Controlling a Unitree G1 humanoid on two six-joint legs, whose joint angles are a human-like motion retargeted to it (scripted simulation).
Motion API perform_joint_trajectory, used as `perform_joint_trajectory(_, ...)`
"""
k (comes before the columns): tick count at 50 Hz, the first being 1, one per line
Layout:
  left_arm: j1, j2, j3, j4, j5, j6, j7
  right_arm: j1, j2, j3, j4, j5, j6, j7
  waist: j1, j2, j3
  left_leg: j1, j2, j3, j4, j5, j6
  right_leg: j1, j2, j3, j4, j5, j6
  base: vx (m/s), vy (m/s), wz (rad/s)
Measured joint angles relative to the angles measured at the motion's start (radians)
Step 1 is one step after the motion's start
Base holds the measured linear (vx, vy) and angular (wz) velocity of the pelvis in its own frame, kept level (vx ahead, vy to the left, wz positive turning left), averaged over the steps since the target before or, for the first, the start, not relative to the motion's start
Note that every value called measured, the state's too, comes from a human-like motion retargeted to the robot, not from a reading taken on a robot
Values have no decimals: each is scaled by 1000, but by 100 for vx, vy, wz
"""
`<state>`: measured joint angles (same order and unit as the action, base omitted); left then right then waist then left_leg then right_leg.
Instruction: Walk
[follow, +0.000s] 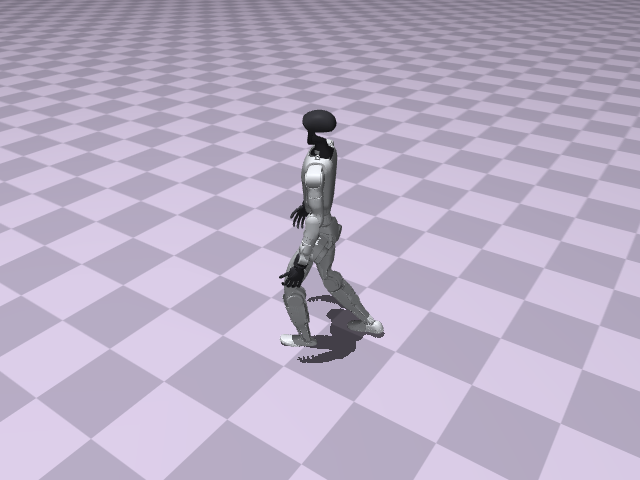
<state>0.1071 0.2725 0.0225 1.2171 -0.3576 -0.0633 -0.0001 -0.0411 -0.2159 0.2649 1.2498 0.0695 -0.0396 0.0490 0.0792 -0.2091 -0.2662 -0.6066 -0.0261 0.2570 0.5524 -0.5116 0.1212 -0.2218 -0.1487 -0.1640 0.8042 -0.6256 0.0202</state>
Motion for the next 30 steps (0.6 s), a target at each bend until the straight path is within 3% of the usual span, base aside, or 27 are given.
perform_joint_trajectory(3,5,0,0,11,-11,-6,-6,6,-8,-16,9,15,-2,1,-28,-35,10,49,-79,-1,7,-13,39,-53,-86,25,228,165,50,45,14,43)
perform_joint_trajectory(6,4,5,-6,9,-2,-11,-14,3,-15,-29,8,37,-7,8,-62,-60,28,107,-150,4,-6,-37,75,-152,-193,40,488,283,52,44,14,29)
perform_joint_trajectory(9,-13,18,-18,2,26,-9,-13,-11,-20,-42,1,52,-14,6,-94,-61,46,189,-197,-3,-74,-47,91,-264,-257,54,640,256,20,45,13,7)
perform_joint_trajectory(12,-31,27,-31,-3,57,-3,-7,-14,-23,-48,-11,56,-21,-1,-123,-47,60,277,-221,-15,-149,-55,86,-361,-278,49,660,157,-7,45,6,5)
perform_joint_trajectory(16,-58,38,-45,-15,100,0,-1,-8,-27,-46,-35,46,-26,-12,-144,9,74,397,-205,-41,-257,-67,63,-446,-228,4,488,68,-11,45,1,0)
perform_joint_trajectory(22,-82,57,-74,-42,150,-24,10,19,-25,-46,-34,34,-22,-43,-147,74,65,509,-160,-60,-353,-84,34,-492,-96,-5,63,91,47,41,-4,1)
perform_joint_trajectory(25,-86,59,-81,-52,155,-36,17,41,-22,-48,-22,31,-22,-54,-147,69,48,521,-160,-65,-313,-120,33,-507,-73,40,-24,107,70,36,-7,19)
perform_joint_trajectory(30,-92,56,-64,-46,131,-44,24,60,-19,-56,6,25,-23,-67,-133,80,23,530,-104,-39,-164,-209,31,-449,-27,64,-35,138,55,37,-9,21)
